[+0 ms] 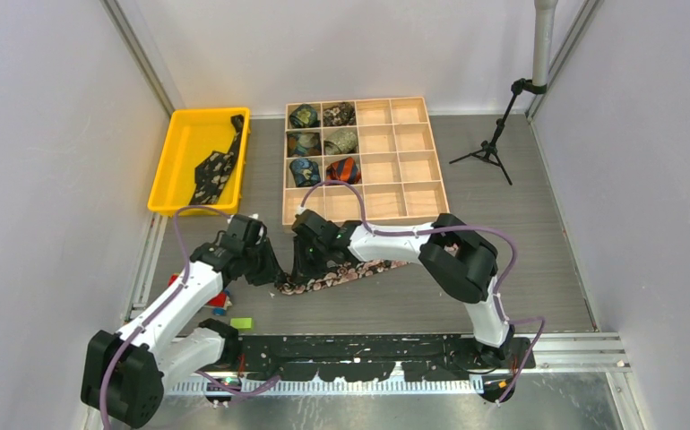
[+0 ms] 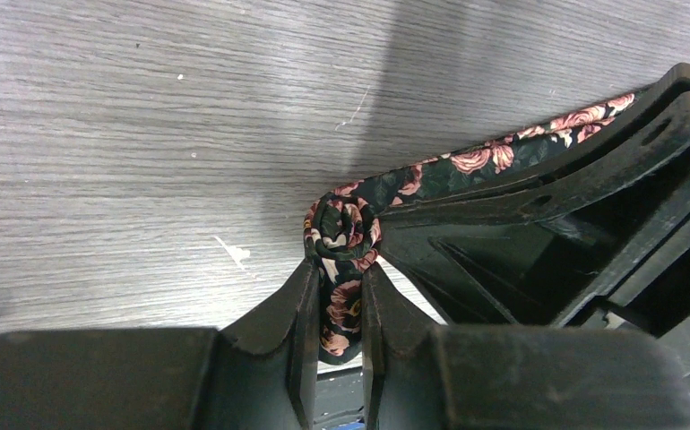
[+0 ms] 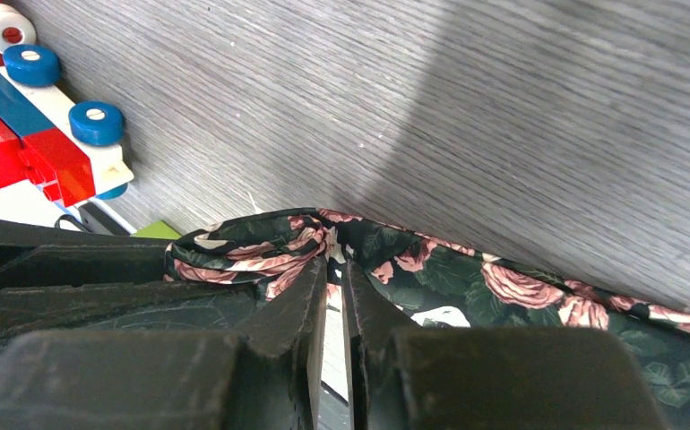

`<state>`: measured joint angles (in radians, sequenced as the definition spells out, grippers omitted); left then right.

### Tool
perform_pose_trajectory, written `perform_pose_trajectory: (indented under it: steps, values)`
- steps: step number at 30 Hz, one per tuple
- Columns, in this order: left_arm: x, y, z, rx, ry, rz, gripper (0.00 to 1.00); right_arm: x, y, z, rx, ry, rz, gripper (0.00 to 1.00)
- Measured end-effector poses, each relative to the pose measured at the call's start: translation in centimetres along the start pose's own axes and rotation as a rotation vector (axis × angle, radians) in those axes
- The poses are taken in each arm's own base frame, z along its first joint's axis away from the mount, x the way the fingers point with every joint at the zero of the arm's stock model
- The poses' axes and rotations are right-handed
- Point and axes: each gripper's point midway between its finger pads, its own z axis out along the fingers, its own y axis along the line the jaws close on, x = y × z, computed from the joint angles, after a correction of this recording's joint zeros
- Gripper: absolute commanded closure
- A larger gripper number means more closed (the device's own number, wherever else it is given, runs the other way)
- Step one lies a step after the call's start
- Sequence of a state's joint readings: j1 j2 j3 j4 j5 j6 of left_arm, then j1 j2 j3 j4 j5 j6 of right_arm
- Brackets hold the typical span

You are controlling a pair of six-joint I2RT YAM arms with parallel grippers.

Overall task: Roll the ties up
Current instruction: Roll the tie at the center of the board.

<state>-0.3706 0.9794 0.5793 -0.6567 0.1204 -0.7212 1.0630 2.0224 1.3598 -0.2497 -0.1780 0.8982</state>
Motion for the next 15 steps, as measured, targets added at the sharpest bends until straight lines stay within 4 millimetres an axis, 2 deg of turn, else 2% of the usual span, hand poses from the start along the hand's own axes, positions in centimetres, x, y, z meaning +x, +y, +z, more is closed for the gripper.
perform_pose_trajectory:
  steps: [7,15]
  values:
    - [-0.1,0.2,0.0,-0.028,0.023,0.019,1.0,0.3,0.7,1.4,-0.039,0.023,0.037,0.82]
    - [0.0,0.2,0.3,-0.059,0.052,0.051,1.0,0.5,1.1,1.6,-0.058,0.032,0.053,0.82]
